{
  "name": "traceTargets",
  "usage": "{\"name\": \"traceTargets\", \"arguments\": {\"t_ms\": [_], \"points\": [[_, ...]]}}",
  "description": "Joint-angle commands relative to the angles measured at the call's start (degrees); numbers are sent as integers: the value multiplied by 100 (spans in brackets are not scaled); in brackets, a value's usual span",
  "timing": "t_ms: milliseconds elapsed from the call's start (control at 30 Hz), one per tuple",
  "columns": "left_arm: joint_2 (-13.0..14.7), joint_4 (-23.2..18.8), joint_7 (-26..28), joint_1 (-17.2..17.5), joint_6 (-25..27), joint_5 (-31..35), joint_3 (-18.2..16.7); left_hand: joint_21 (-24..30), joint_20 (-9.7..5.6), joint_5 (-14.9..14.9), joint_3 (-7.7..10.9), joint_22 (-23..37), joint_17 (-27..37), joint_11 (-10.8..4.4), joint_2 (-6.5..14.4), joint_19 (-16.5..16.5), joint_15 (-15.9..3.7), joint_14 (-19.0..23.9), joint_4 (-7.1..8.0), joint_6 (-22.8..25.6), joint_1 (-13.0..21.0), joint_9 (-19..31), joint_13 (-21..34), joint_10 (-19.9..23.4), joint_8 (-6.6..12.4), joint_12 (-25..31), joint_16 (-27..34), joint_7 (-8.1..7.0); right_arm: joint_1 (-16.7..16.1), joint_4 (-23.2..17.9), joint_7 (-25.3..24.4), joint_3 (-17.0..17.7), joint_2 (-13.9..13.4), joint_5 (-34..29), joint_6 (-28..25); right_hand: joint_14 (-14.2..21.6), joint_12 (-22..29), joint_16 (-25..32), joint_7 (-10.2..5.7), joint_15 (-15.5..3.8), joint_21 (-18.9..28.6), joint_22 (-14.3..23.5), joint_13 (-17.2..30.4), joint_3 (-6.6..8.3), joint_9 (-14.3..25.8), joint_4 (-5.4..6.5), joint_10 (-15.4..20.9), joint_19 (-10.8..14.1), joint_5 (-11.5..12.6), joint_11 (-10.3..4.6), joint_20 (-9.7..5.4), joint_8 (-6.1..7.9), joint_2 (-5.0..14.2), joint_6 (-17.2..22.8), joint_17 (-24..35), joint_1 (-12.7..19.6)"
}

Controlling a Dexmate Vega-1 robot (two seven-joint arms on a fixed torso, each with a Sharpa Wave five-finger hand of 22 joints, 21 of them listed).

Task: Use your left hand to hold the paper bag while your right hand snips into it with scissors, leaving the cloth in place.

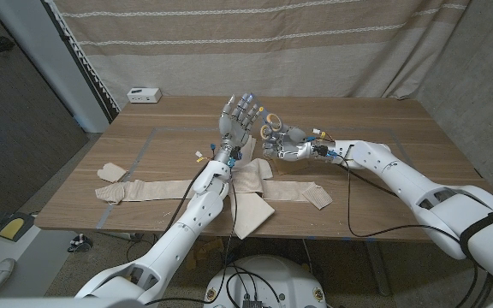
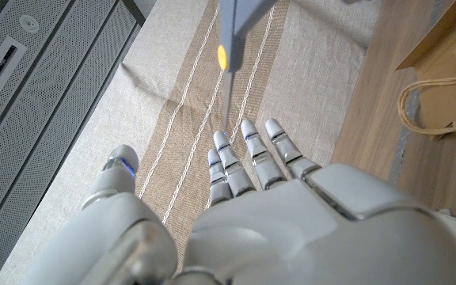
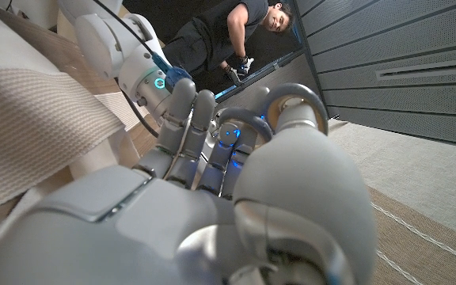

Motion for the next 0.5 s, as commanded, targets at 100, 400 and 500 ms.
{"name": "traceTargets", "arguments": {"t_ms": [100, 400, 500], "points": [[148, -268, 200, 169, -177, 20, -131, -31, 34, 38, -48, 16, -24, 6, 26, -8, -692, -35, 5, 207, 23, 33, -4, -37, 105, 36, 55, 1, -285, -344, -342, 286, -142, 264, 135, -28, -100, -8, 12, -953, 62, -63, -164, -49, -113, -25, 2, -71, 28, 25, -455, 33, 15, -30, -54, -9], [202, -388, 222, 199, -241, 27, -138, -57, 44, 50, -70, 18, -50, -25, 26, -10, -692, -39, 10, 301, 25, 39, -15, -8, 144, 67, 71, -41, -411, -469, -481, 387, -168, 390, 251, -310, -188, -211, -15, -931, 11, -197, -181, -66, -258, -25, -319, -405, 53, 100, -277, -56, 25, -105, -179, -5], [210, -420, 233, 218, -245, 25, -128, -65, 43, 53, -77, 18, -57, -24, 27, -12, -691, -42, 13, 311, 23, 41, -16, -1, 148, 76, 75, -73, -452, -529, -541, 420, -196, 417, 292, -513, -296, -502, -26, -901, -49, -318, -199, -91, -296, -5, -660, -607, 81, 186, -184, -48, 20, -82, -338, -42]]}}
